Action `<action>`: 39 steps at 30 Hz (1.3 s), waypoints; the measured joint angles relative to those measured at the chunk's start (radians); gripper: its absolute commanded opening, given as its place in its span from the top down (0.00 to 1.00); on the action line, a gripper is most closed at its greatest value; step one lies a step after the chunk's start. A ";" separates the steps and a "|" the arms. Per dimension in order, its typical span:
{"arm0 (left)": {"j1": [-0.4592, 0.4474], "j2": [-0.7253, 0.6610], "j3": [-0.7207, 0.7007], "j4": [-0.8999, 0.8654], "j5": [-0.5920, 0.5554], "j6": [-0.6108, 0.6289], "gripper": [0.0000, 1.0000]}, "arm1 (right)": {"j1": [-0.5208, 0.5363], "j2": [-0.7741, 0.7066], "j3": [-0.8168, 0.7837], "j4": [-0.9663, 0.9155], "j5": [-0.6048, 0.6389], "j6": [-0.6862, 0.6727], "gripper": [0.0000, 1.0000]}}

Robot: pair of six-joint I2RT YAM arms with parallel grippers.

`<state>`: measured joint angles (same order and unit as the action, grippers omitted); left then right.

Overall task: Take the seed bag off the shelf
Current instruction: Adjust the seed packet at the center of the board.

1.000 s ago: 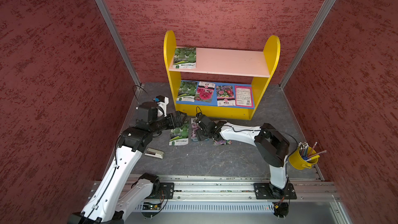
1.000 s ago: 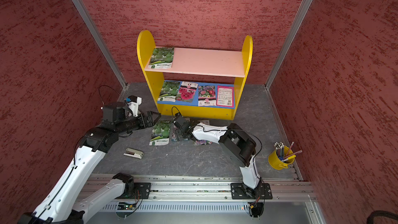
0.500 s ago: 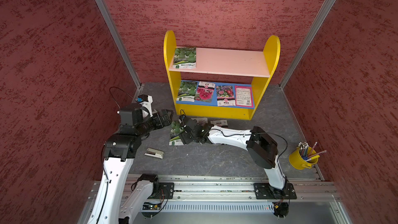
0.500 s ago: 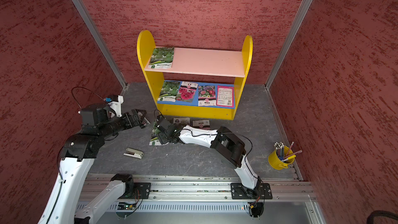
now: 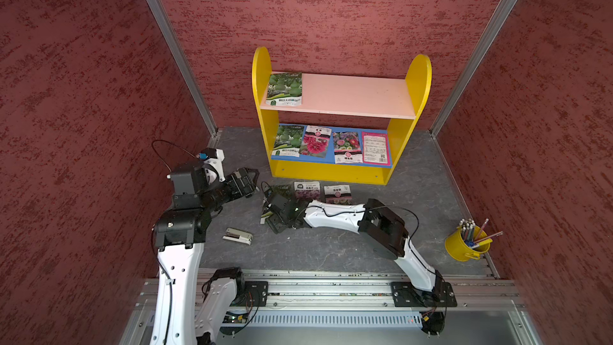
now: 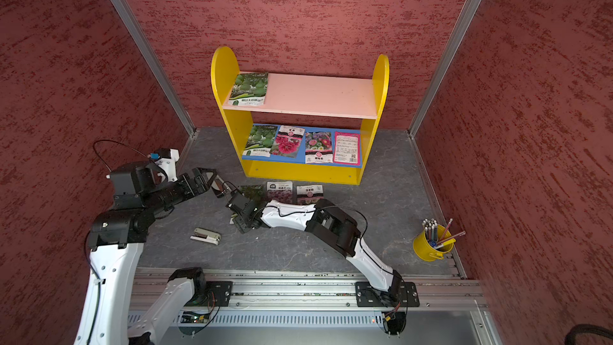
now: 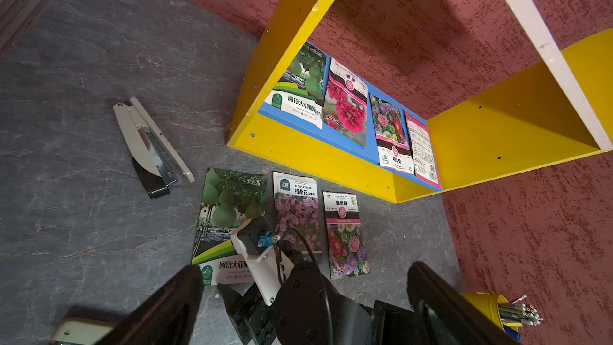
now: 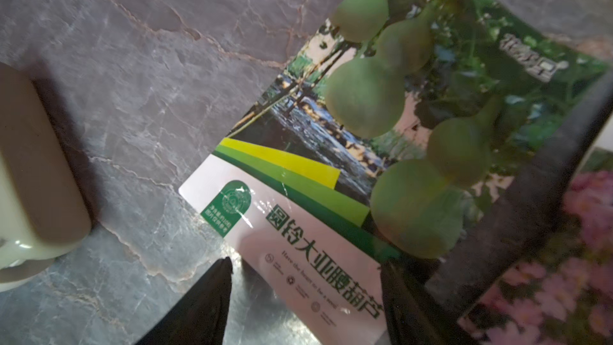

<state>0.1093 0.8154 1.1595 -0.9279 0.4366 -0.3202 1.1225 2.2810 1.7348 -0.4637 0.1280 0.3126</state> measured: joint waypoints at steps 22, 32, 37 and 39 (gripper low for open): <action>0.008 0.002 -0.003 0.001 0.039 0.002 0.00 | -0.034 0.058 0.091 -0.040 0.031 -0.054 0.29; 0.008 0.003 -0.018 0.004 0.050 0.002 0.00 | -0.047 0.063 0.103 -0.040 0.031 -0.088 0.30; 0.008 0.003 -0.018 0.005 0.061 0.002 0.00 | -0.048 0.052 0.077 -0.009 0.022 -0.111 0.30; 0.009 0.003 -0.018 0.008 0.068 0.002 0.00 | -0.048 0.014 0.021 0.012 0.006 -0.120 0.29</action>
<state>0.1181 0.8181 1.1416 -0.9203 0.5041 -0.3183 1.0748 2.2948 1.7557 -0.4519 0.1341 0.1928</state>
